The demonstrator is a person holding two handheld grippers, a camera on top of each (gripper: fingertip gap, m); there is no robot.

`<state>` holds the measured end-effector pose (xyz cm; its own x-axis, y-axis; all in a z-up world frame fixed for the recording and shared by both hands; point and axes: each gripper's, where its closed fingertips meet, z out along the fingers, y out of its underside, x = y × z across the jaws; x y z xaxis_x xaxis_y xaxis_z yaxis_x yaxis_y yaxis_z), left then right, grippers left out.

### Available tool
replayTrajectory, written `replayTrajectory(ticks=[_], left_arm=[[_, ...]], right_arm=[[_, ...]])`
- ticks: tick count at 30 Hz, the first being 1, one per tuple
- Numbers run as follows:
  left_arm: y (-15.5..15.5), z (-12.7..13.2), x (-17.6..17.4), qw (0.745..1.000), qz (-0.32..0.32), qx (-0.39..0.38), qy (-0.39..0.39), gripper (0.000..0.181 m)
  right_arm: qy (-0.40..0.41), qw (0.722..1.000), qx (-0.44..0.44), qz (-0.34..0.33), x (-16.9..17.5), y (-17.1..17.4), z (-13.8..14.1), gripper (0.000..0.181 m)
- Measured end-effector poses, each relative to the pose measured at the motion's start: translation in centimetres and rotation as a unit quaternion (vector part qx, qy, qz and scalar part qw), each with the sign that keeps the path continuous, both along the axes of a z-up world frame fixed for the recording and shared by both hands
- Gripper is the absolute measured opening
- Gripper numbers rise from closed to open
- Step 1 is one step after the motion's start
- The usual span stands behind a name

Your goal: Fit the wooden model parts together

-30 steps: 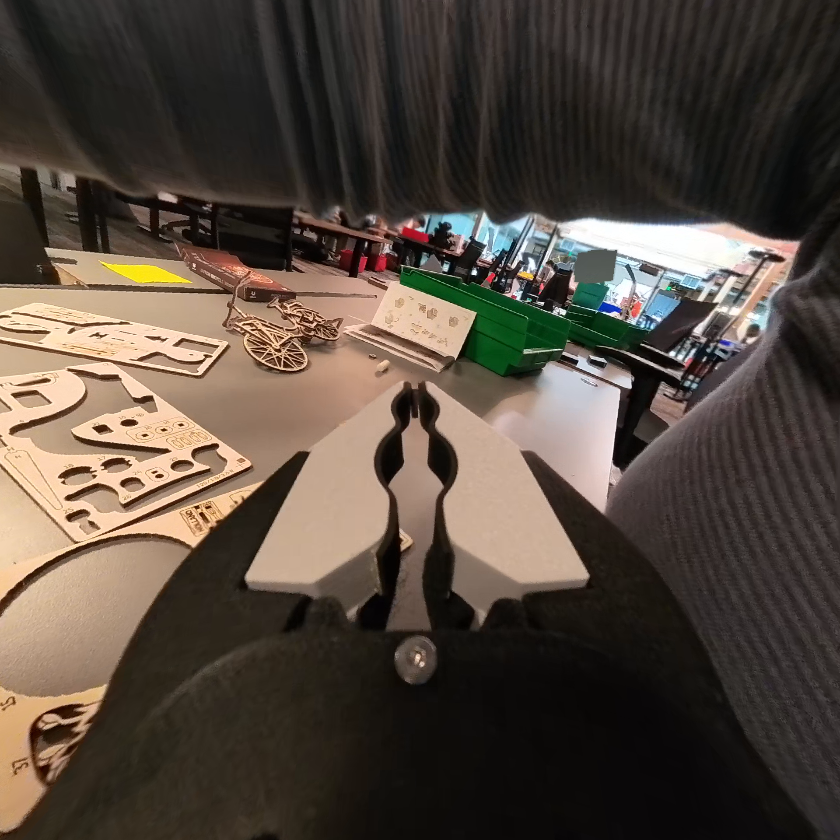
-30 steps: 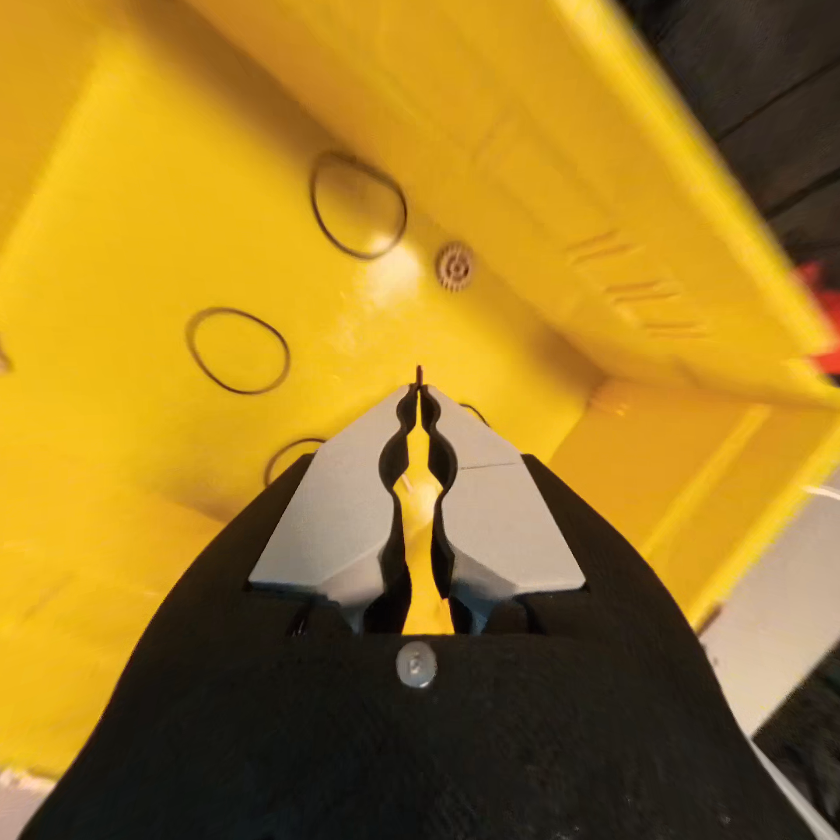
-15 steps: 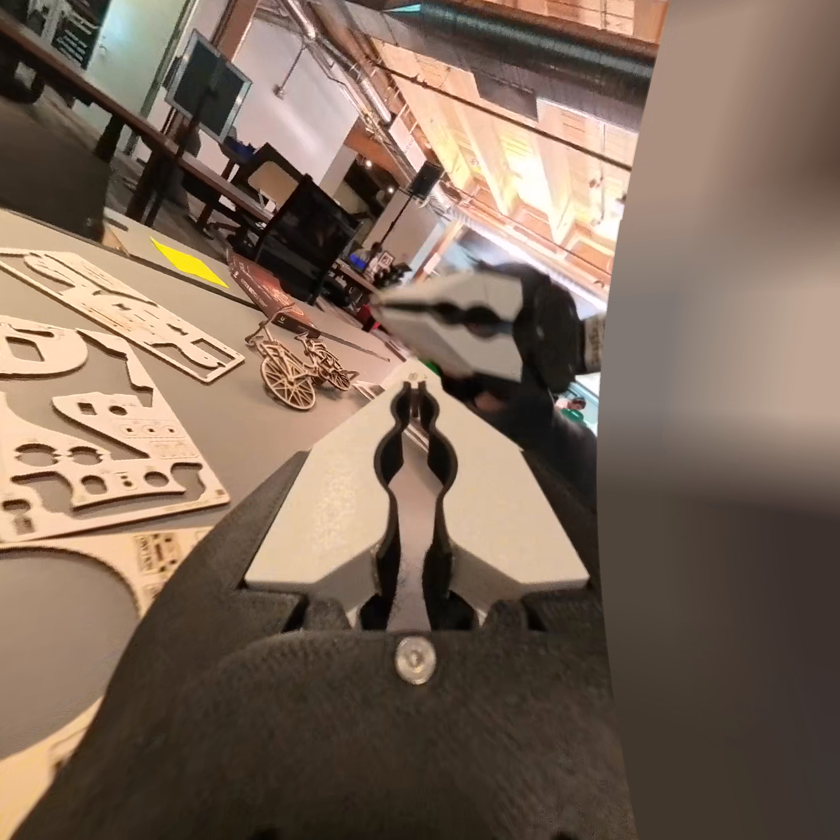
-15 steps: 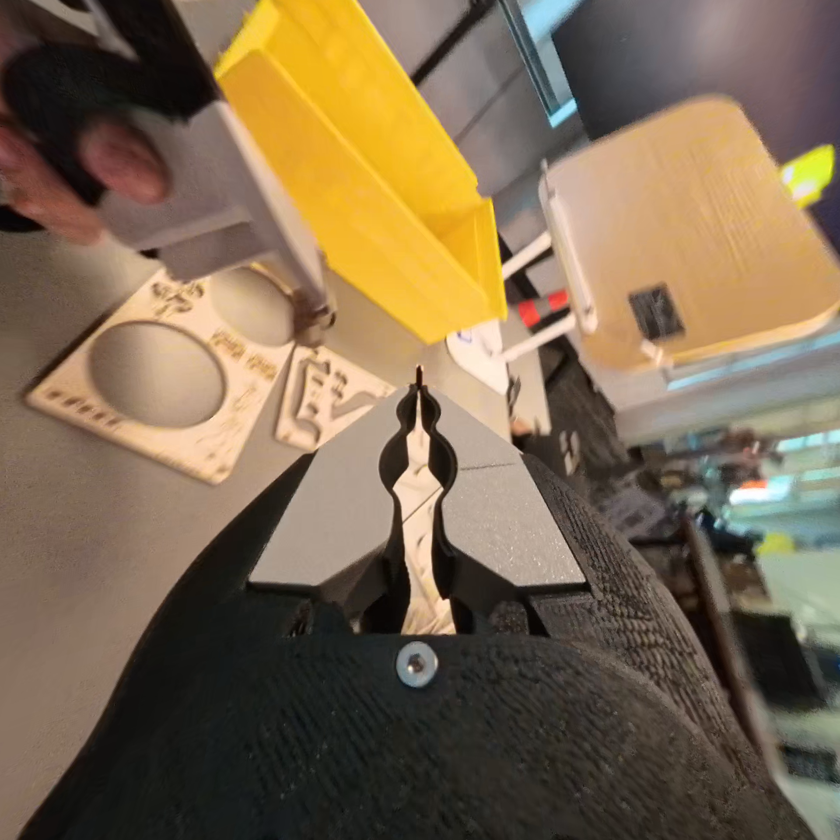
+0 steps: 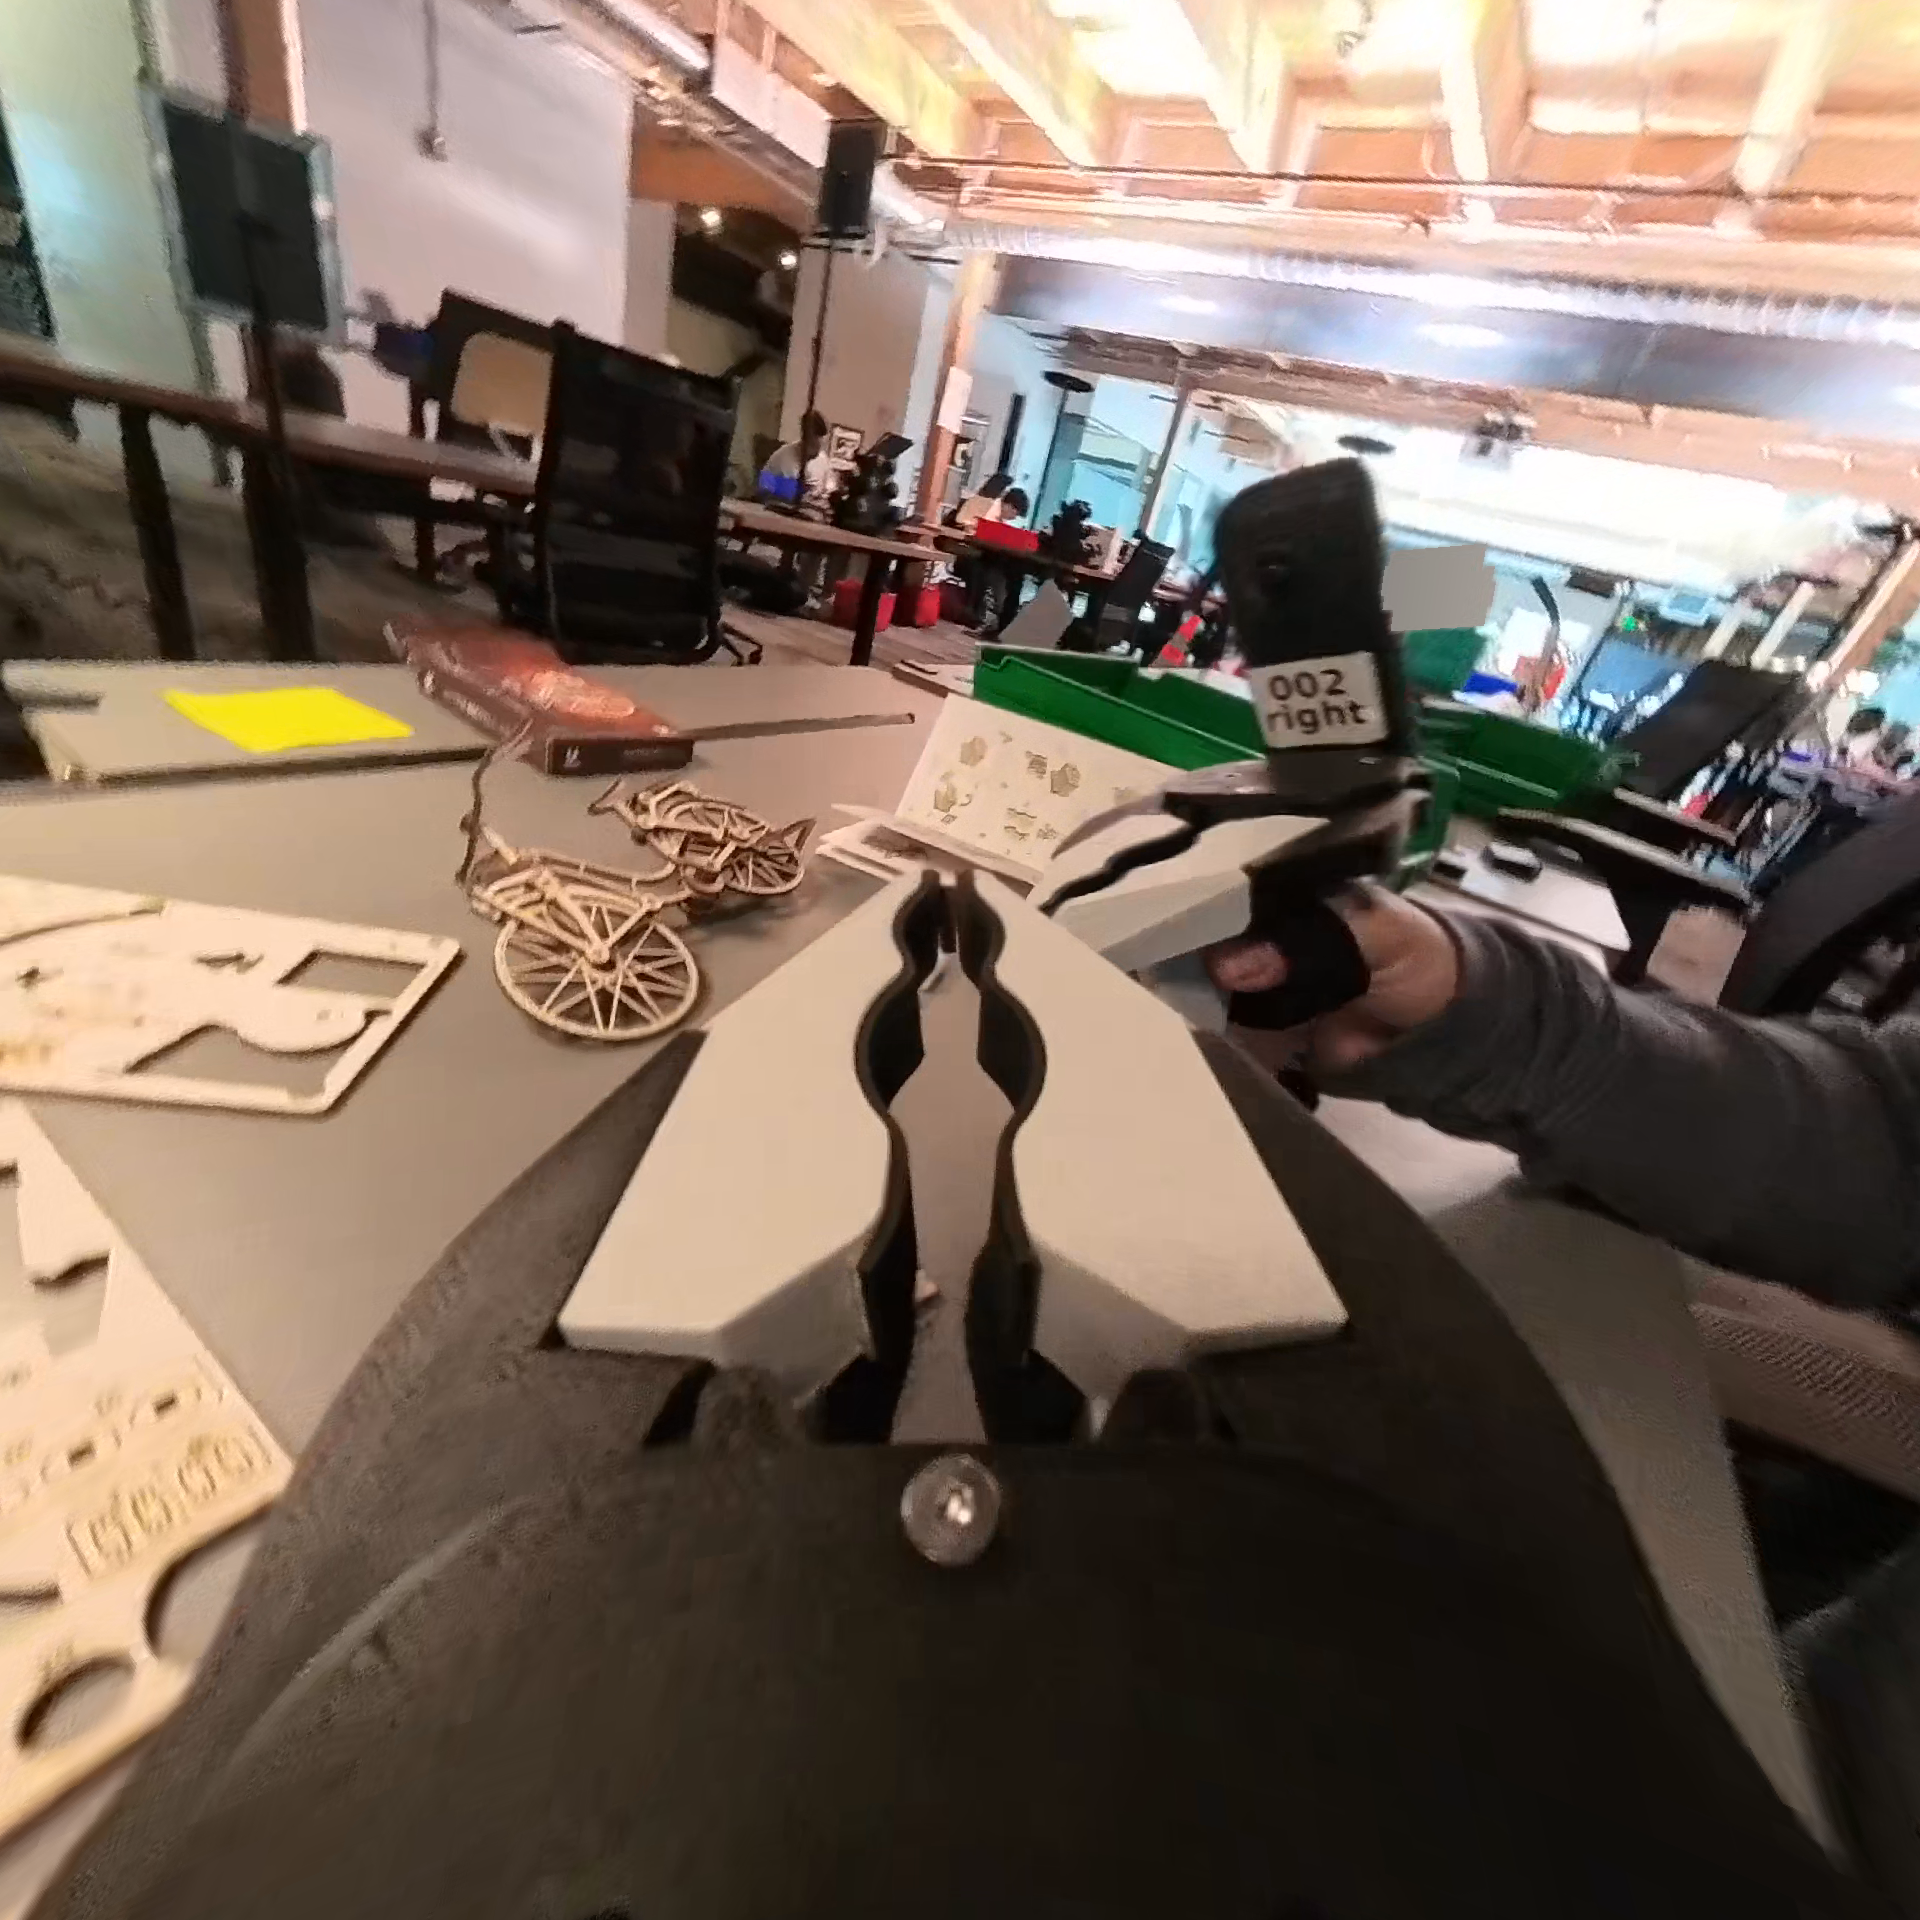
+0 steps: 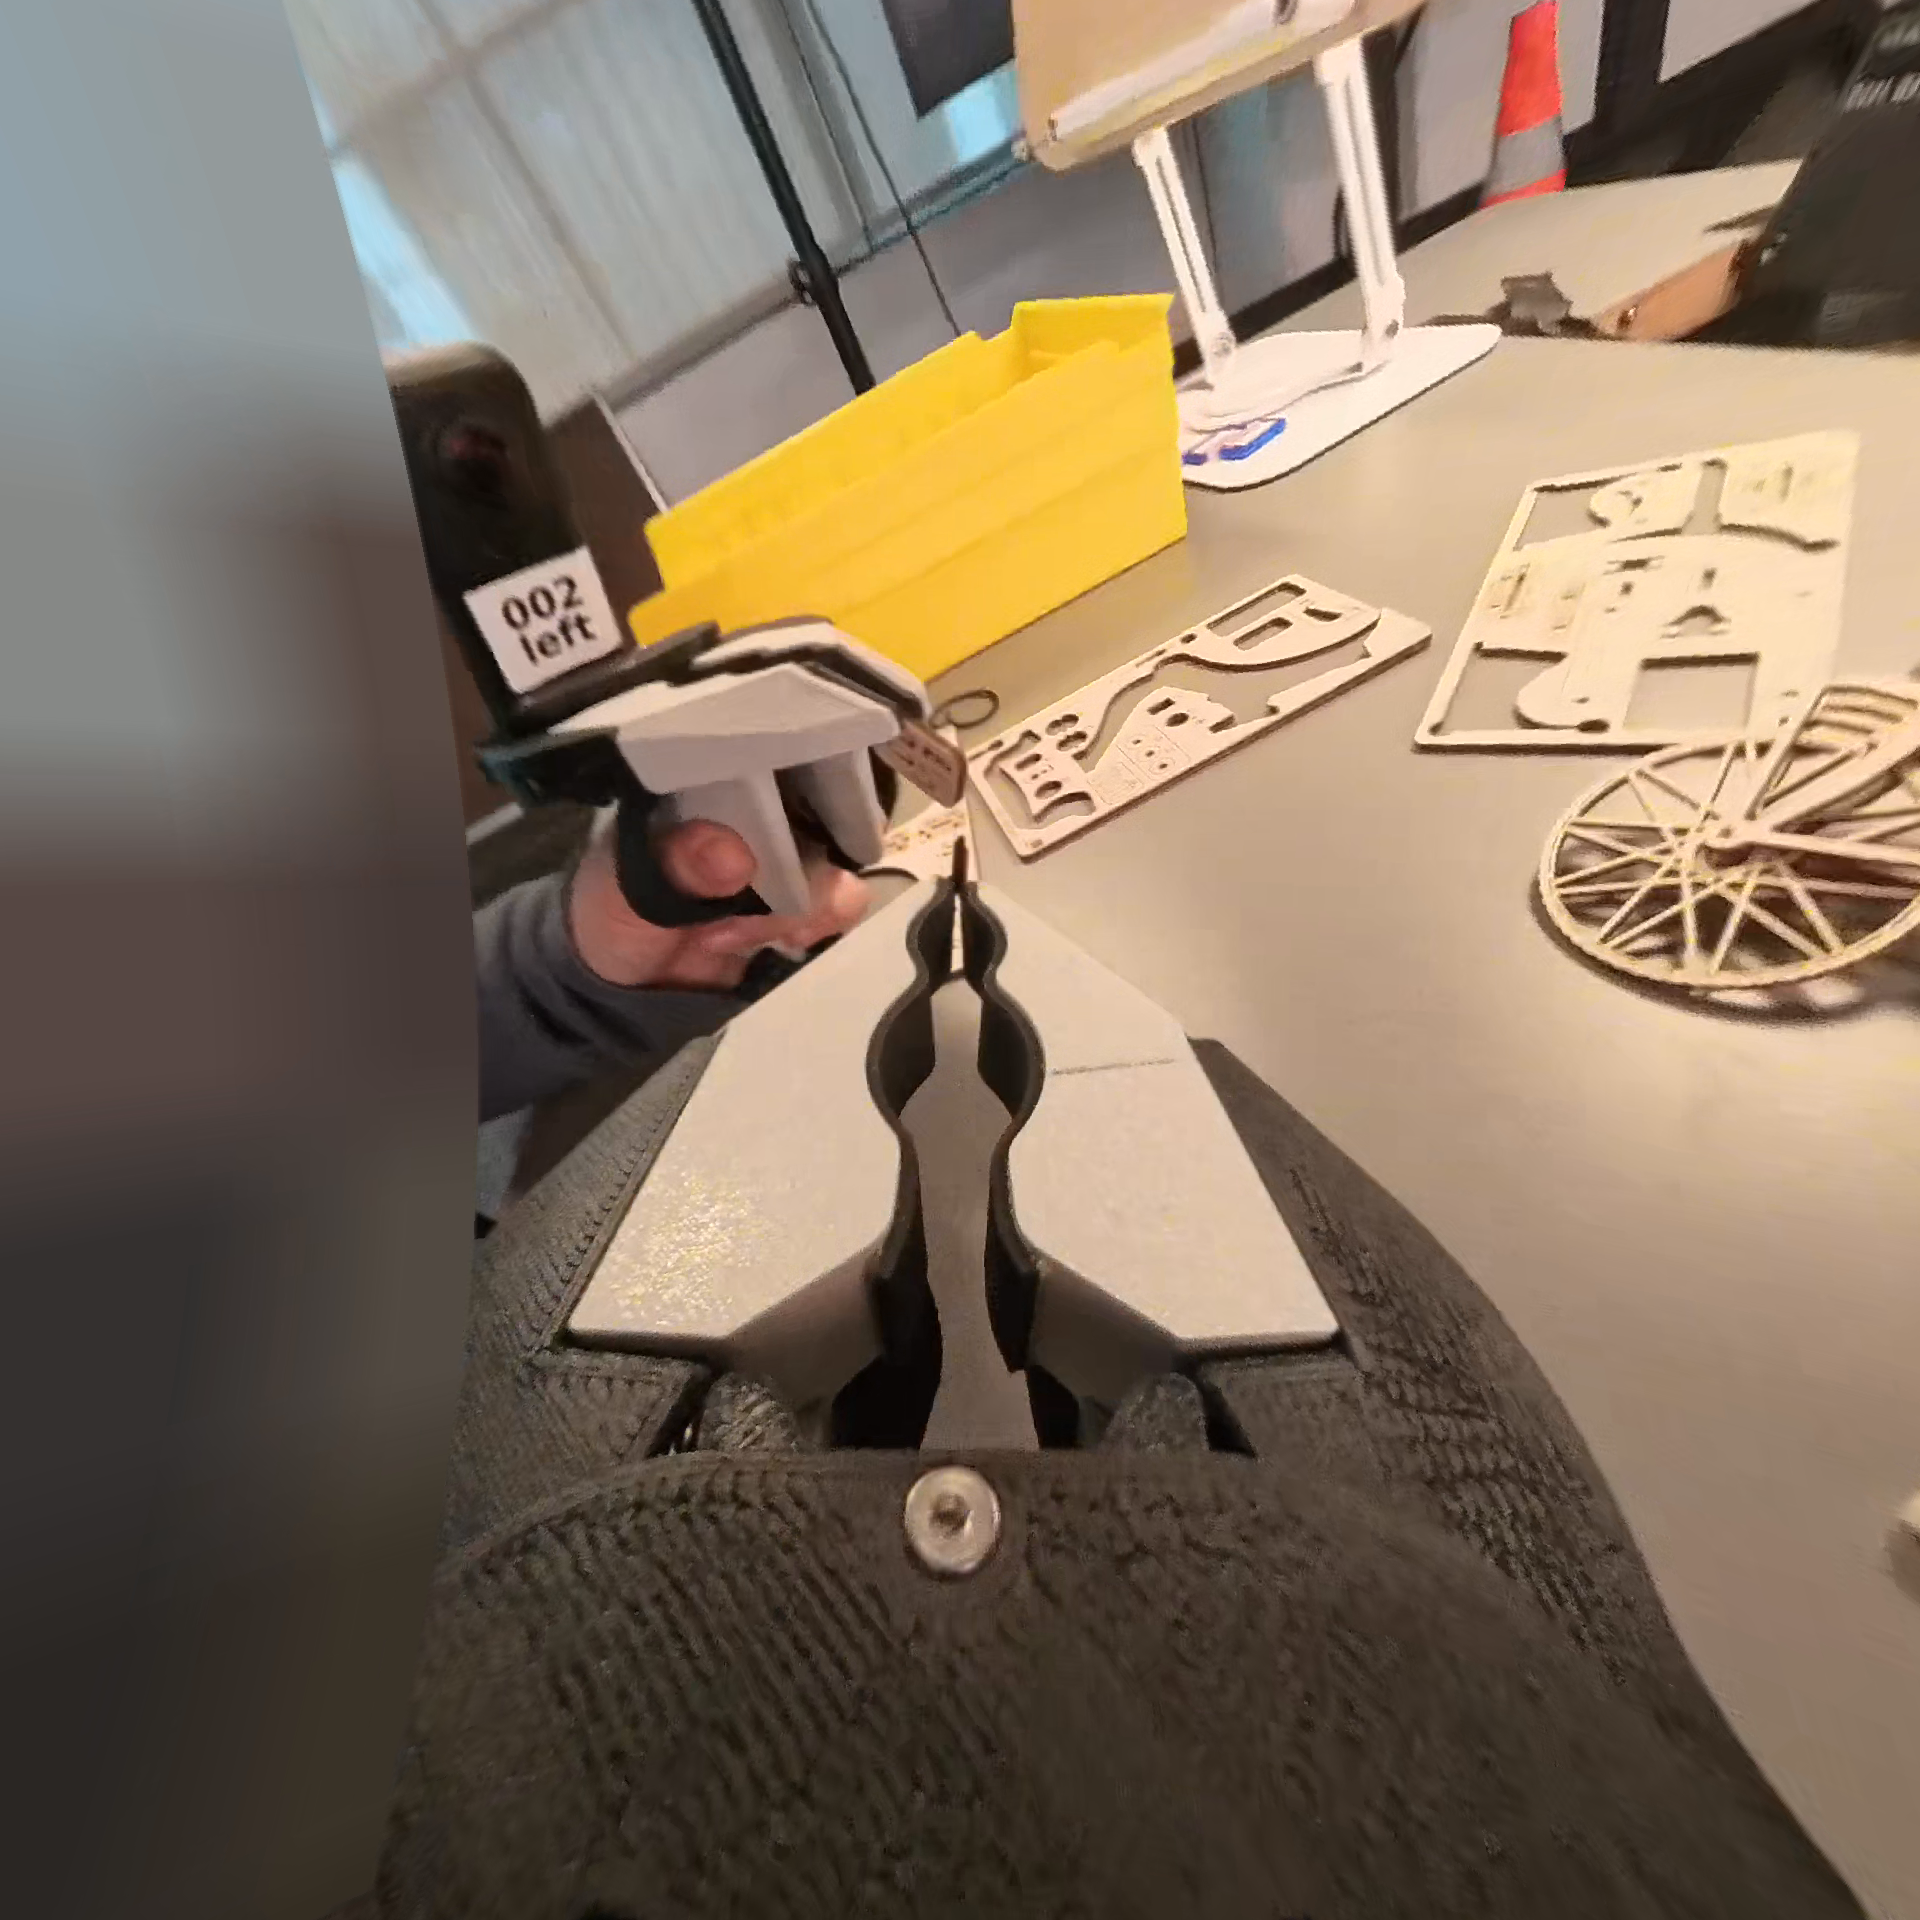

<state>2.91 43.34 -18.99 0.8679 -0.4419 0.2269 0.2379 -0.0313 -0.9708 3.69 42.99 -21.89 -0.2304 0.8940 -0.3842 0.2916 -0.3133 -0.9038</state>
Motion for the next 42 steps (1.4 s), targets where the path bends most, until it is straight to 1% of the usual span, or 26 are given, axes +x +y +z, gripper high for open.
replayTrajectory(ticks=[2,3,4,5,7,9,11,13,14,16,19,22,24,27,29,30,32,35,36,39,41,42], left_arm=[[0.3,0.3,0.7,0.998,-0.023,0.024,0.044,0.001],[0.6,0.2,0.8,0.998,-0.026,0.025,0.058,0.001],[0.8,0.0,0.8,0.997,-0.031,0.02,0.063,0.001],[1.2,-0.2,0.7,0.998,-0.033,0.01,0.06,0.001],[2.1,-0.5,0.4,0.998,-0.039,-0.012,0.044,0.001],[2.7,-0.4,0.7,0.997,-0.068,-0.017,0.023,0.001],[2.9,-0.3,1.5,0.993,-0.108,-0.006,0.036,0.001],[3.2,-0.7,2.4,0.989,-0.14,-0.011,0.051,0.001],[3.4,-0.9,2.8,0.987,-0.151,-0.014,0.054,0.001],[3.6,-1.0,3.1,0.985,-0.162,-0.015,0.058,0.001],[3.5,-0.7,3.1,0.984,-0.17,-0.011,0.049,0.001],[2.8,-0.1,2.9,0.983,-0.183,-0.001,0.009,0.001],[2.5,-0.2,2.7,0.981,-0.193,-0.007,-0.01,0.001],[2.3,-0.7,2.8,0.978,-0.208,-0.027,-0.016,0.001],[2.3,-0.8,2.8,0.975,-0.215,-0.035,-0.03,0.001],[2.3,-0.7,2.7,0.975,-0.216,-0.035,-0.037,0.001],[2.6,-0.7,2.2,0.977,-0.204,-0.037,-0.044,0.001],[2.8,-0.4,1.4,0.981,-0.186,-0.032,-0.053,0.001],[2.8,-0.4,1.4,0.98,-0.188,-0.034,-0.056,0.001],[2.9,-0.6,1.4,0.981,-0.184,-0.041,-0.053,0.001],[2.9,-0.8,1.6,0.981,-0.183,-0.045,-0.041,0.001],[2.8,-0.8,1.7,0.982,-0.183,-0.043,-0.036,0.001]], right_arm=[[0.008,0.999,-0.046,0.006,0.3,0.2,0.1,0.0],[0.01,0.998,-0.055,0.006,0.4,0.4,0.1,0.0],[0.006,0.999,-0.043,-0.002,0.5,0.8,-0.1,0.0],[-0.008,1.0,-0.009,-0.012,0.7,1.4,-0.6,0.0],[-0.073,0.994,0.087,-0.008,1.3,2.3,-2.5,0.0],[-0.149,0.977,0.15,0.017,2.5,2.5,-4.4,0.0],[-0.219,0.961,0.168,0.034,3.6,2.6,-6.1,0.0],[-0.273,0.948,0.154,0.051,4.5,2.4,-7.8,0.0],[-0.287,0.945,0.144,0.054,4.6,2.3,-8.5,0.005],[-0.283,0.95,0.115,0.064,4.4,1.8,-8.6,0.021],[-0.274,0.953,0.119,0.051,4.3,2.4,-8.4,0.031],[-0.217,0.967,0.13,0.042,3.8,2.8,-6.6,0.031],[-0.198,0.97,0.138,0.04,3.7,3.0,-6.0,0.031],[-0.146,0.976,0.158,0.034,3.1,3.3,-4.7,0.027],[-0.1,0.982,0.156,0.039,2.6,2.9,-3.6,0.024],[-0.09,0.983,0.152,0.041,2.5,2.8,-3.4,0.023],[-0.117,0.98,0.153,0.042,2.6,2.8,-4.5,0.027],[-0.225,0.956,0.18,0.053,3.8,3.3,-8.2,0.044],[-0.233,0.952,0.191,0.054,3.9,3.2,-8.5,0.046],[-0.217,0.951,0.213,0.048,3.6,3.0,-7.5,0.055],[-0.25,0.94,0.227,0.052,4.2,3.2,-8.6,0.062],[-0.249,0.936,0.242,0.049,4.1,3.5,-8.8,0.061]])
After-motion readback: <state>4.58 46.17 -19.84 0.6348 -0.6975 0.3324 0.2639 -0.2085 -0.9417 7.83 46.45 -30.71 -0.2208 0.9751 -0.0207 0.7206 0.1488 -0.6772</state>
